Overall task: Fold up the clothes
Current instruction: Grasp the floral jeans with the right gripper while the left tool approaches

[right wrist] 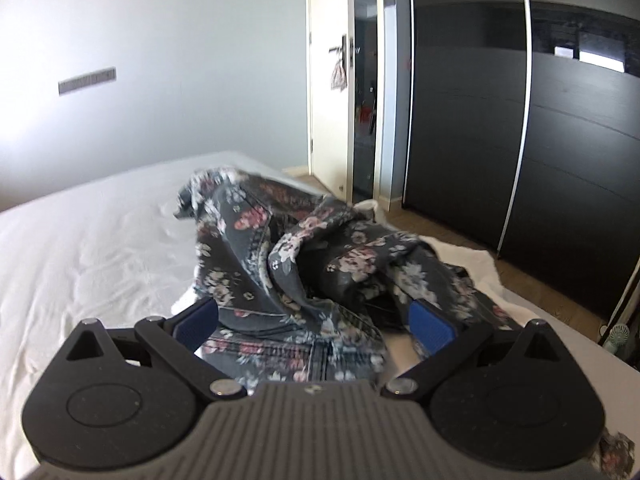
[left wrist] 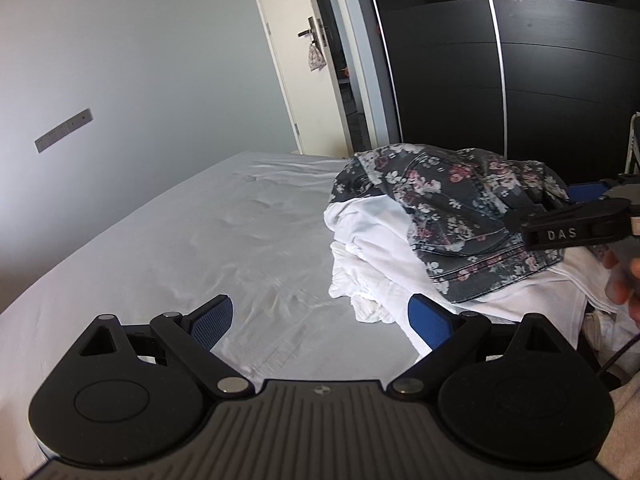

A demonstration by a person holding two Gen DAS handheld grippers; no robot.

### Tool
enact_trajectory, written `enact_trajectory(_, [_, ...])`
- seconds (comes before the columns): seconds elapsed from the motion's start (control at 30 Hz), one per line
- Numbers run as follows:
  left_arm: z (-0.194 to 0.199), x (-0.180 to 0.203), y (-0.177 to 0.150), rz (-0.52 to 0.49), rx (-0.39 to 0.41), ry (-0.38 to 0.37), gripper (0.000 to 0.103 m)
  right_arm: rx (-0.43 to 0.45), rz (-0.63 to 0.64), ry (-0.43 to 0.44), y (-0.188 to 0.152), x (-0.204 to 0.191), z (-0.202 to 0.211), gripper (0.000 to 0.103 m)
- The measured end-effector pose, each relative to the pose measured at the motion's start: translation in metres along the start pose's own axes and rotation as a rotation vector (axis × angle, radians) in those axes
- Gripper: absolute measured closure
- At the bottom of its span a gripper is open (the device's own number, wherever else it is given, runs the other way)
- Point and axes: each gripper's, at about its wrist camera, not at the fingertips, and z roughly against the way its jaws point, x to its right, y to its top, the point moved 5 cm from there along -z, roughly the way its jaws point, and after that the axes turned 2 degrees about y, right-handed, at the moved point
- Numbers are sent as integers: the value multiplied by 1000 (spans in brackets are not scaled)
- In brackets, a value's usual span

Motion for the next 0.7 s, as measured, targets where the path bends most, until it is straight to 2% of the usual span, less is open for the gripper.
enact_trajectory(0.17, [-7,-18,-3,39,-25,18,0,-38,31,-20,12,-3,-37,2])
enact_trajectory(0.2, [-7,-22,-3,50,-26,20,0,-51,43,-27,15,-5,-42,6])
enact_trajectory(0.37, [-3,-41,-5,87,-30,33,0,-82,100,-56,32,-14,-51,44])
enact_trajectory(0.43, [1,-48,-6,97,-26,41,0,-83,114,-68,40,-17,-48,69])
enact_trajectory(0.47, [4,-52,-6,102,-23,41,0,-82,119,-72,44,-18,-46,71])
enact_trajectory(0.53, [10,-60,-7,114,-17,48,0,-70,128,-76,54,-22,-39,85])
enact_trajectory(0.7, [31,-90,-13,167,-2,87,0,4,177,-59,80,-48,-7,91])
